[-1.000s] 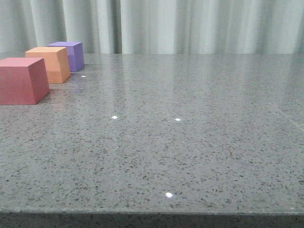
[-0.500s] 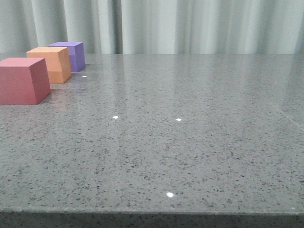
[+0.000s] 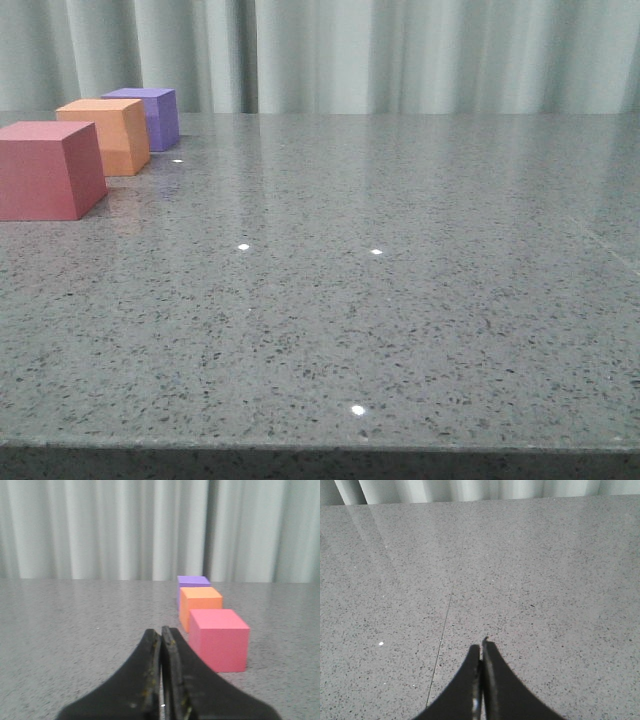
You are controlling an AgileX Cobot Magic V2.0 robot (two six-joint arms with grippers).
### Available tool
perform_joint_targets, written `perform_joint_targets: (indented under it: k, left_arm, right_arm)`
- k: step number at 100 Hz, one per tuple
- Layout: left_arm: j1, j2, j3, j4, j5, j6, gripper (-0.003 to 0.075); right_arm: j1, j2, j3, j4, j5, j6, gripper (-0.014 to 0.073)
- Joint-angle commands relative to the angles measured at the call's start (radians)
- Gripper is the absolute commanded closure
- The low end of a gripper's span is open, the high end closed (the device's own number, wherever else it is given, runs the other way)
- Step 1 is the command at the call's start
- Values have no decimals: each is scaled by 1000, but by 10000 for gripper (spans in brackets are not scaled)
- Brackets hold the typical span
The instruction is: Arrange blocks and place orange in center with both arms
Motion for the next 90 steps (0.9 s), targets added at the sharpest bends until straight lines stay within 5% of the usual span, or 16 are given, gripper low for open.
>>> perform_joint_targets:
  k: [1, 90]
  left_arm:
    - [25, -22, -2, -12, -72, -5, 741]
    - [34, -41, 82, -19, -110, -5, 741]
  right_arm:
    - [-5, 3, -27, -9, -75, -4, 662]
    - [-5, 2, -27, -9, -74, -4, 662]
